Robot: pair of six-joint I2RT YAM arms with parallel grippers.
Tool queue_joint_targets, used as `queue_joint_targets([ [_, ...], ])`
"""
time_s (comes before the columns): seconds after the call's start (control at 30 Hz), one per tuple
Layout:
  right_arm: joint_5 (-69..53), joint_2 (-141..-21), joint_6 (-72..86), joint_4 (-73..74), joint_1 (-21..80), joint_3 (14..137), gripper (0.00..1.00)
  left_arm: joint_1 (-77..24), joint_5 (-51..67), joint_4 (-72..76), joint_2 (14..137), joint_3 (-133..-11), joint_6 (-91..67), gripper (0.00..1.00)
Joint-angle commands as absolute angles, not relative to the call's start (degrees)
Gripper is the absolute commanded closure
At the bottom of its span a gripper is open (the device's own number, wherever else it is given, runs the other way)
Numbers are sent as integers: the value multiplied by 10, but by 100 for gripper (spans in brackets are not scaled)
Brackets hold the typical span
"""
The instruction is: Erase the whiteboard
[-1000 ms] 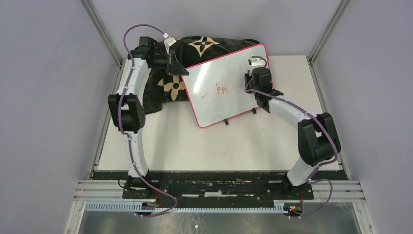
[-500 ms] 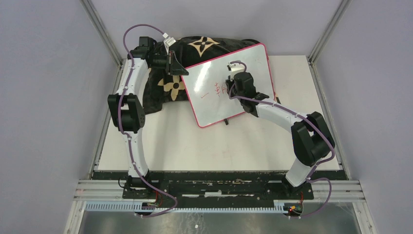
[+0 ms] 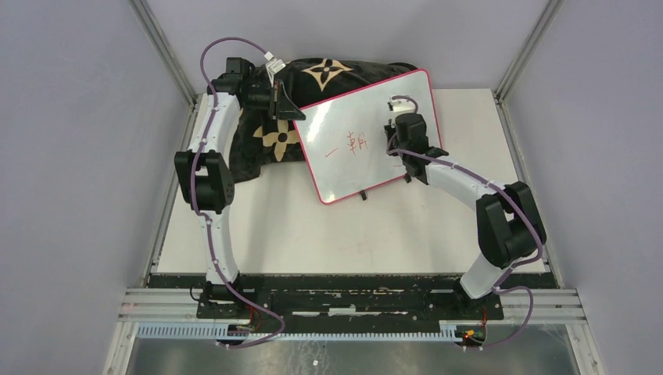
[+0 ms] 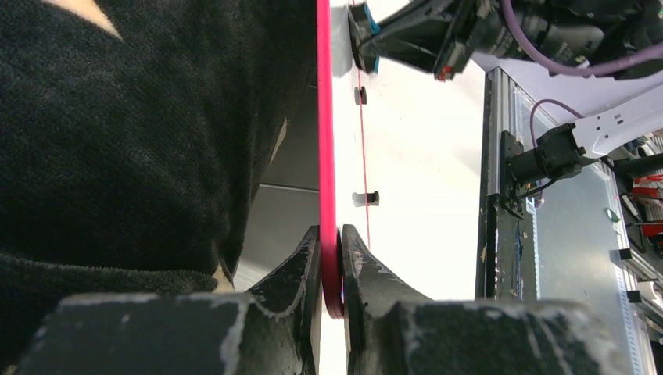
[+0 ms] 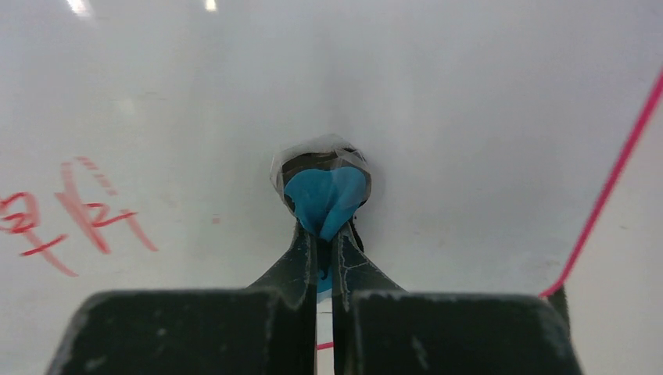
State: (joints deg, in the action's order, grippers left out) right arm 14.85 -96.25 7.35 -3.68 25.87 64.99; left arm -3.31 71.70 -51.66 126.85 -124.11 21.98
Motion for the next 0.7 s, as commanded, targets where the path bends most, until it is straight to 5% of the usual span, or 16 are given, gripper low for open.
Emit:
queue_joint_targets([
  [0.0,185,-944,82,-29,210,625,99,-40,719,-503,1266,-1264,250,97],
  [0.23,127,-941,106,-47,217,619,99,-40,720,-503,1267,-1265,248,97],
  [0.67,107,-1023,99,-43,389,725,99,-50,719,-503,1266,-1264,245,97],
])
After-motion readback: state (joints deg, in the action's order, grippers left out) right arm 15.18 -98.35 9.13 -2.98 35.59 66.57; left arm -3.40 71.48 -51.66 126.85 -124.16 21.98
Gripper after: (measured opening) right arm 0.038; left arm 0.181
